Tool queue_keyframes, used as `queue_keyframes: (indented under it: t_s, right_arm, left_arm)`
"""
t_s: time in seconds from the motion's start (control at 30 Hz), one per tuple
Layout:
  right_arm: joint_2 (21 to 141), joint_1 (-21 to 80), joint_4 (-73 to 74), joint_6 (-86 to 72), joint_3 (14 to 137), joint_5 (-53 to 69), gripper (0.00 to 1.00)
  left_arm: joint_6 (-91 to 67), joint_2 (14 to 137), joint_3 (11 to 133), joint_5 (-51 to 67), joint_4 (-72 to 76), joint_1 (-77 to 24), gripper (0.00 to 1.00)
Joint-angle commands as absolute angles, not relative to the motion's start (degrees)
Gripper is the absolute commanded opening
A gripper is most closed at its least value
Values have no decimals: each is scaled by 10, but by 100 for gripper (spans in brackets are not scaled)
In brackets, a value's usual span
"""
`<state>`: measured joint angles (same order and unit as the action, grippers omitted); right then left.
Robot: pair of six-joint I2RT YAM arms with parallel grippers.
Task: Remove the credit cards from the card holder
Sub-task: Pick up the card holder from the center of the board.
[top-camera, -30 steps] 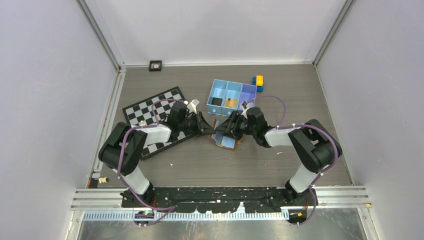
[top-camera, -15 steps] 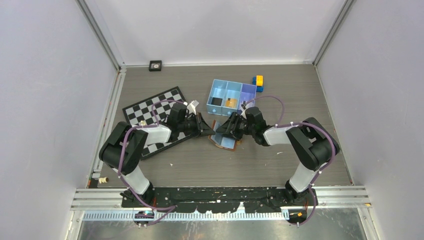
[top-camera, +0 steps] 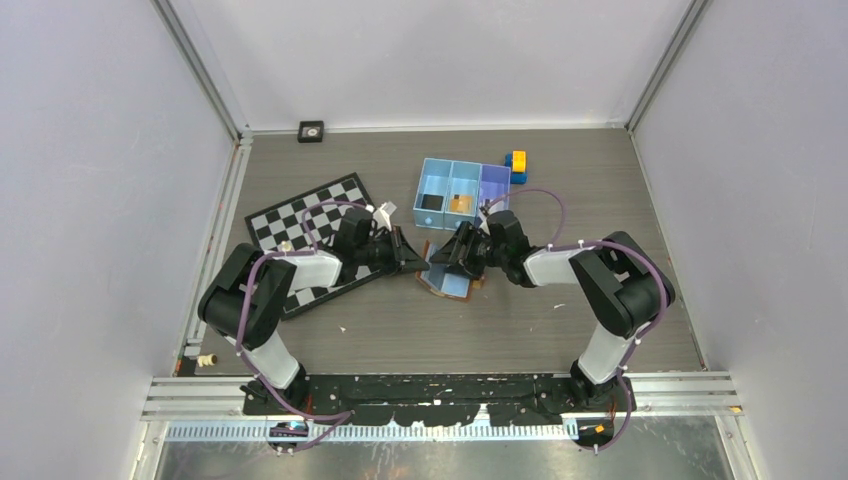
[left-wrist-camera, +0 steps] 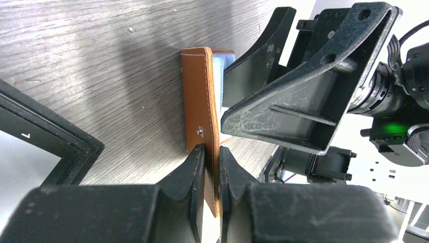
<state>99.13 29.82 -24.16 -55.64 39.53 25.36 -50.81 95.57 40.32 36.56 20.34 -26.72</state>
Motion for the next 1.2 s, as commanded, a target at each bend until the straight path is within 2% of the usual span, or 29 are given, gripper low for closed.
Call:
queue_keyframes:
  t_s: [0.0,0.13,0.27,0.33,0.47,0.87,1.03,1.17]
  right_arm:
    - [1018,298,-237,-552,407,248,63]
    - [1023,298,-244,-556,408,253,57]
    - [1028,298,-240,-555,411,252,53]
    - [1029,299,-235,-553,412,251,48]
    - [1022,299,-229,-551,412,245,35]
    - [999,296,-209,-543,406,218,8]
    - [995,292,-210,-545,402,218,3]
    - [995,293,-215,-545,401,222,10]
  left_arm:
    - [-529,925,401,421,284,-270,9]
    - [-530,924,402,426,287,-271,12]
    - [-540,933,403,437,306,-272,22]
    - [-540,932,402,434,305,-272,22]
    - [-528,928,404,421,279,-271,12]
    - [-493,920,414,367,186,-258,1]
    - [-497,920,411,374,195,-255,0]
    - [-494,911,410,375,197,-255,0]
